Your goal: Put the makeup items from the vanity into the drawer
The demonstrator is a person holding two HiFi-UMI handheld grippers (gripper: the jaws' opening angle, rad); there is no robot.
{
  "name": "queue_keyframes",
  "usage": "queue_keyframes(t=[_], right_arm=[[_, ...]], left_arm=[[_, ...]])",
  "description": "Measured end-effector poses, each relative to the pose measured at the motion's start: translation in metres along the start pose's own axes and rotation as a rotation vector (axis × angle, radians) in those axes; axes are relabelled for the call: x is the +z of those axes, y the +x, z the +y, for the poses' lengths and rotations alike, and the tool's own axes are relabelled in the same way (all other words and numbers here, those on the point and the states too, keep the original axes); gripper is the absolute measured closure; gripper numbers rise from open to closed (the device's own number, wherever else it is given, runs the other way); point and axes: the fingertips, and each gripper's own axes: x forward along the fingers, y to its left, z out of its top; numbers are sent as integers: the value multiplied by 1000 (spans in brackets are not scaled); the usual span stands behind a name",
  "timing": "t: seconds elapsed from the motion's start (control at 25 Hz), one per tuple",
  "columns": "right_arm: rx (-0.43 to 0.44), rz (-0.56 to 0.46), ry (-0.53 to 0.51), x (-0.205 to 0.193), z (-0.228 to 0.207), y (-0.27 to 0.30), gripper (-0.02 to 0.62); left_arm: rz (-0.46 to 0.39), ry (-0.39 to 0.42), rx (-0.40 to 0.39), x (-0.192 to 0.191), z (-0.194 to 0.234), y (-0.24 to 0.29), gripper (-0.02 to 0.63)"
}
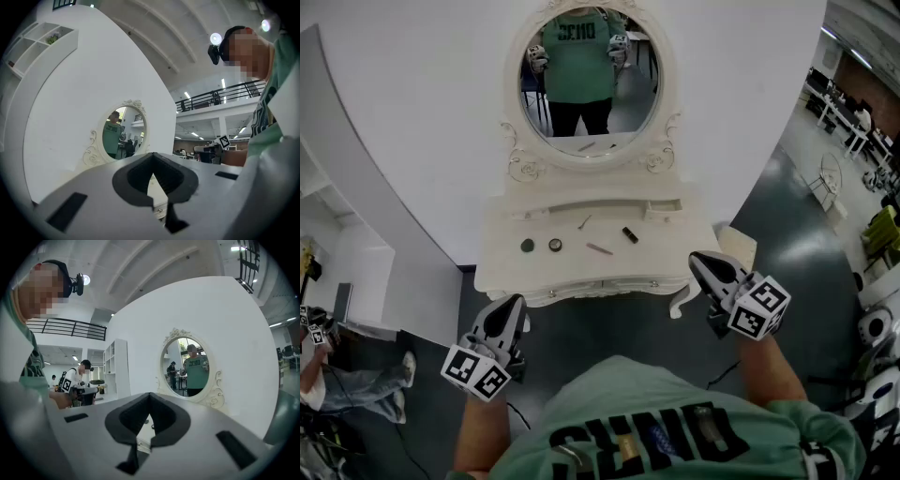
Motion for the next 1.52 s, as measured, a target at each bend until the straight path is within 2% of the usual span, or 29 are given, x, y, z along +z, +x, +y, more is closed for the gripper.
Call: queue_keyframes(t=[0.56,0.92,1.16,1.28,1.52], right_arm=[[16,1,-12,0,-3,8,586],[18,-17,2,0,-30,-3,584],[73,-7,-49,0,-47,-24,584],[110,-11,-39,-1,-60,-30,584],[167,15,0,-14,-82,-4,584]], left_arm=[[-3,2,6,0,3,4,597],[6,21,5,-5,-14,35,597],[-5,33,10,-10,-52,66,597],[11,30,19,-20,-66,79,597],[47,12,53,-38,-54,96,597]])
